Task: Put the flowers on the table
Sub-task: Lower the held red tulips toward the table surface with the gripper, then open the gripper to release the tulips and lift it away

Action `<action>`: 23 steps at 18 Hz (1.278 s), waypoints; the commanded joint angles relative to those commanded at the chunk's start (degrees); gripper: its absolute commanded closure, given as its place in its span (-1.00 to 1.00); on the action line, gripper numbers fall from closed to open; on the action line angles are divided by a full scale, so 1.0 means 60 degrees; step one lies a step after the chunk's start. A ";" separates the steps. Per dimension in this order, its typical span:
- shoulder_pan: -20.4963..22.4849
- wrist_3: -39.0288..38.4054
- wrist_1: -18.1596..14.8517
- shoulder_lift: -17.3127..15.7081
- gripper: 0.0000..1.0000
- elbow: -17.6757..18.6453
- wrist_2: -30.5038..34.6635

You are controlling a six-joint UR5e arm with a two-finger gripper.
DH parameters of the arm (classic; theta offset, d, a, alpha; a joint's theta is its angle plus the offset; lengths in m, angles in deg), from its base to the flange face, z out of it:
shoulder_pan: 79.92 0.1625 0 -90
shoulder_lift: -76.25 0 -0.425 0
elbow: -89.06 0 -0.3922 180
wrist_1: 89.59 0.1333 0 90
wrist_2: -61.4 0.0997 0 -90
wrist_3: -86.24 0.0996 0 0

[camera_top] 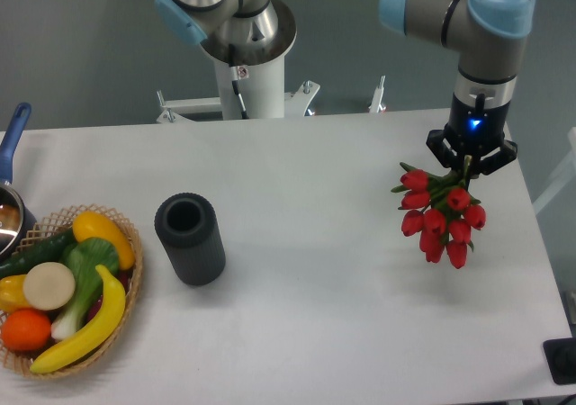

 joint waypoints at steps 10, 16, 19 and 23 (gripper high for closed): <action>-0.0747 -0.0322 0.0029 0.0835 0.74 0.0015 0.0645; -0.0747 -0.1082 0.0058 0.0835 -0.99 0.0059 0.0469; -0.0747 -0.1143 0.0059 0.0835 -1.00 0.0044 0.0469; -0.0659 -0.1011 0.0277 0.0748 -1.00 0.0015 0.0484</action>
